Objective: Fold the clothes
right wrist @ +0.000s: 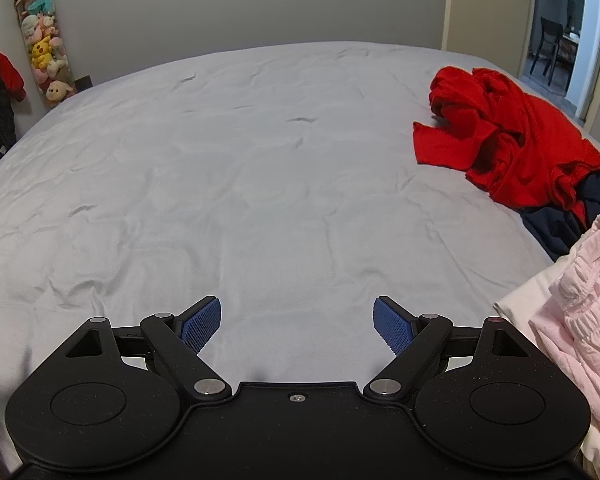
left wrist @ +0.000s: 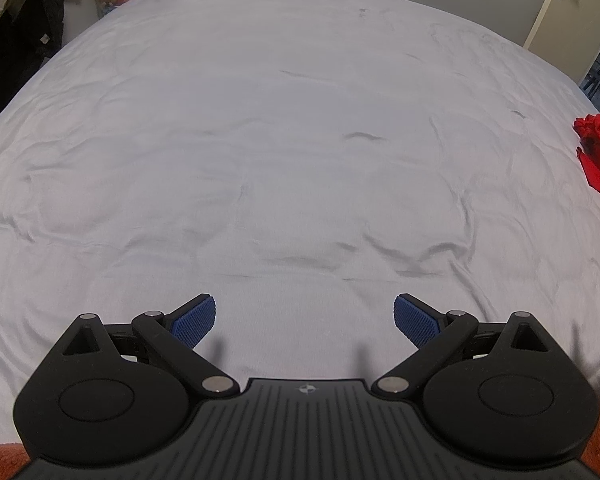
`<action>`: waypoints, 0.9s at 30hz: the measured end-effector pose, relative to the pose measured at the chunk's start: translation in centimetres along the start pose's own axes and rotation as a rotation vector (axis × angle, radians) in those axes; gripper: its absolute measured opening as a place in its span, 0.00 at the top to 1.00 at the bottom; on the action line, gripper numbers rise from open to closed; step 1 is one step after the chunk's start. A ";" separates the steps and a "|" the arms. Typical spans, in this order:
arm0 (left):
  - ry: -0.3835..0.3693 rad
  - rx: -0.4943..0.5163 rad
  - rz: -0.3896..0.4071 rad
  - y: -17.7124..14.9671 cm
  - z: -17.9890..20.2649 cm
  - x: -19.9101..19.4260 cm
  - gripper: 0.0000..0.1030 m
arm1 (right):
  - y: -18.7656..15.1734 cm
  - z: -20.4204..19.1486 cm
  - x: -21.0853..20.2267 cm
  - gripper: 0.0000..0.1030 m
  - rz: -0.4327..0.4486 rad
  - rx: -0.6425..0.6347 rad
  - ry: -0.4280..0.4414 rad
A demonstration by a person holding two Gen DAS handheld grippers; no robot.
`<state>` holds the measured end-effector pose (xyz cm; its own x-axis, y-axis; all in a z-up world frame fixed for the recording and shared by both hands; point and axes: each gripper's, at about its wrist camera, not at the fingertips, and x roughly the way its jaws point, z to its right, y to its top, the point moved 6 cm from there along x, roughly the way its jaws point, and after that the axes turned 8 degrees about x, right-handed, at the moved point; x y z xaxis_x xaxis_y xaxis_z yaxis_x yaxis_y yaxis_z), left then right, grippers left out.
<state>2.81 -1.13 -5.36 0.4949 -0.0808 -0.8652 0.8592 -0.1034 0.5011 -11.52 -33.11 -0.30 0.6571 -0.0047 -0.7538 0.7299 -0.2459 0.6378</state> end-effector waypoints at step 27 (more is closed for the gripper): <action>-0.011 0.103 0.002 0.3 2.8 -0.8 0.06 | 0.4 0.4 0.3 0.21 -0.043 0.053 0.014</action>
<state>2.33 -3.83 -4.44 0.4943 -0.0917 -0.8645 0.8403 -0.2046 0.5021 -11.09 -33.59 -0.31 0.6279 0.0206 -0.7780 0.7470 -0.2967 0.5950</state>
